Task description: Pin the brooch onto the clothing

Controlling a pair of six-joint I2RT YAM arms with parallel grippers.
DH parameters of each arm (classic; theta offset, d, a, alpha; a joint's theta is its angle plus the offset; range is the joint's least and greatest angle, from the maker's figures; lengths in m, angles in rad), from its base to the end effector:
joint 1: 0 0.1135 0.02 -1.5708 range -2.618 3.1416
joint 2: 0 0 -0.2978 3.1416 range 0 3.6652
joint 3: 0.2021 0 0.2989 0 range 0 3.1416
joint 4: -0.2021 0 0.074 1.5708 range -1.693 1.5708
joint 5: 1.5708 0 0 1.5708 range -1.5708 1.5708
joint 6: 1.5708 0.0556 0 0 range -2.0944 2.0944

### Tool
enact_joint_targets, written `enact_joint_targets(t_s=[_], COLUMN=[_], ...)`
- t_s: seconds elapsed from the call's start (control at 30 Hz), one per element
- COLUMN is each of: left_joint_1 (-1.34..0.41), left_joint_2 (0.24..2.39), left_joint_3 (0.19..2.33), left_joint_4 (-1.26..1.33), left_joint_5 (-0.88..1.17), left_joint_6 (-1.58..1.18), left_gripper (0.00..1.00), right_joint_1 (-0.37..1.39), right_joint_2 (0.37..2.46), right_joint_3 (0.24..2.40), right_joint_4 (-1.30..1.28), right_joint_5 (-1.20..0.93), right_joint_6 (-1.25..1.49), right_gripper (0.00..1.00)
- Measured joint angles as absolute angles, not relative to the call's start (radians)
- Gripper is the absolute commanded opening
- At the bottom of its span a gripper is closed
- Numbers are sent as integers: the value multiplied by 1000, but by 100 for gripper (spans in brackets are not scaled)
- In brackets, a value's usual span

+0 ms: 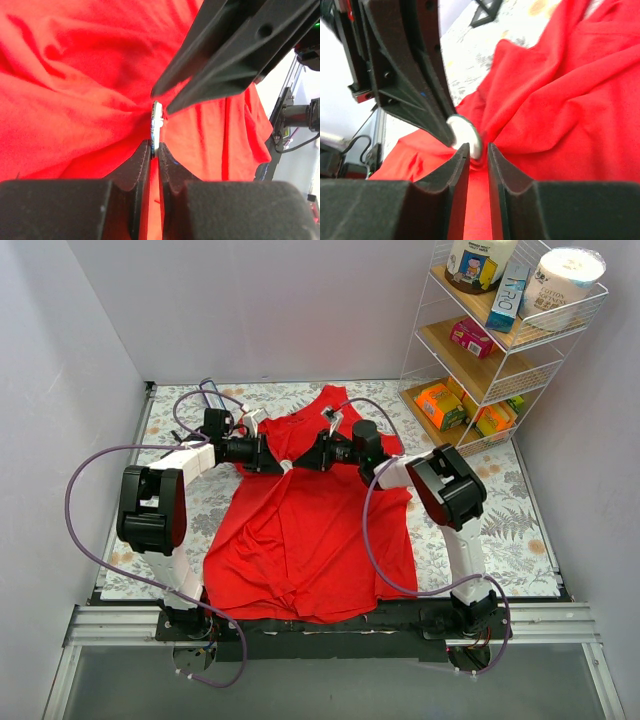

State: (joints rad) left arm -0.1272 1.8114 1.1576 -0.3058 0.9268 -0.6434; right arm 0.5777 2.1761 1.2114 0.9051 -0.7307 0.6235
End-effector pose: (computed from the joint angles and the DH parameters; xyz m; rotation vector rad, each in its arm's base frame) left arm 0.4125 -0.0976 0.1843 -0.2609 2.5559 -1.4761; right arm 0.4160 0.3155 0.1450 -0.5853 1.7487 1.4711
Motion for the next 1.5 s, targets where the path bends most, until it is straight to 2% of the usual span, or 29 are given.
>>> enact_joint_targets(t_s=[0.17,0.4,0.5,0.53,0.57,0.6,0.73,0.87,1.0,1.2,1.33,1.5], left_joint_1=[-78,-67,-70,-70,-70,-70,-74,-76,-75,-72,-68,-67], left_joint_2=[1811,1811,1811,1811,1810,1808,1722,1486,1333,1480,1541,1555], left_joint_3=[1158,1158,1158,1157,1155,1152,1084,957,915,925,911,915], left_joint_4=[-342,-348,-341,-332,-323,-311,-254,-186,-138,-141,-176,-159], left_joint_5=[904,859,811,792,765,749,566,290,144,81,84,104], left_joint_6=[-657,-674,-691,-699,-717,-713,-766,-807,-829,-842,-846,-846], left_gripper=[0,0,40,81,95,98,98,98,98,95,86,80], right_joint_1=[513,475,487,491,495,501,519,524,523,469,402,324], right_joint_2=[2172,2093,2007,1966,1918,1866,1623,1343,1165,1141,1203,1316], right_joint_3=[1211,1164,1138,1120,1102,1084,997,888,822,717,706,720], right_joint_4=[888,855,795,761,718,671,440,191,-39,-194,-215,-199], right_joint_5=[-669,-649,-637,-624,-611,-586,-463,-319,-161,-48,-44,-52], right_joint_6=[612,591,555,537,517,493,404,333,286,261,250,228], right_gripper=[51,57,59,60,71,76,80,82,82,81,79,76])
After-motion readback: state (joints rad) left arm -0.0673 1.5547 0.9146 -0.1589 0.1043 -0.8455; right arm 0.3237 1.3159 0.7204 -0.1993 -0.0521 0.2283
